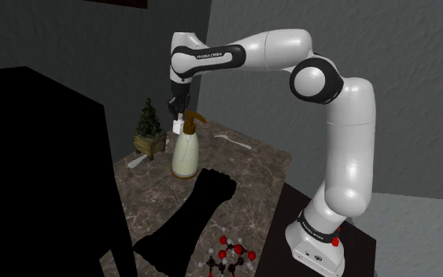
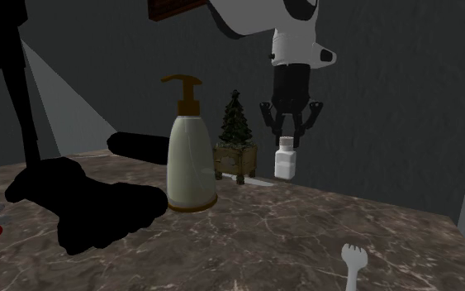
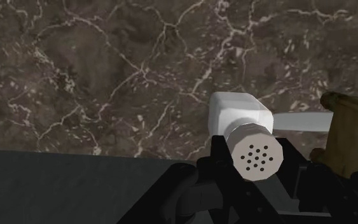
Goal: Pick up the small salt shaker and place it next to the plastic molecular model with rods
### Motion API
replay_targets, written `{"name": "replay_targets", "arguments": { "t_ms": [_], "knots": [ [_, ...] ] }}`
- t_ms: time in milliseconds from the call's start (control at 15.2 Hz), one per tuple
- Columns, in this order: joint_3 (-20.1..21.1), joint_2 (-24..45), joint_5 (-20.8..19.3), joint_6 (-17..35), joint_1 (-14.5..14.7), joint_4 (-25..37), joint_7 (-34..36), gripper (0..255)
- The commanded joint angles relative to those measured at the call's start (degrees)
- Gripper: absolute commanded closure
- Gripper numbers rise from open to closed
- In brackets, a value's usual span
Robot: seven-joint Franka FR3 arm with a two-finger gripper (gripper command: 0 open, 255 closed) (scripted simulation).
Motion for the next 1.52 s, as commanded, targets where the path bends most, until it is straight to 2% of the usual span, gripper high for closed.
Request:
{"name": "replay_targets", "arguments": {
  "t_ms": [0,1452],
  "knots": [
    [0.0,-0.3,0.0,-1.5,0.0,1.2,0.0,255],
    [0.2,0.2,0.1,-18.2,0.5,18.4,-0.2,255]
  ]
}}
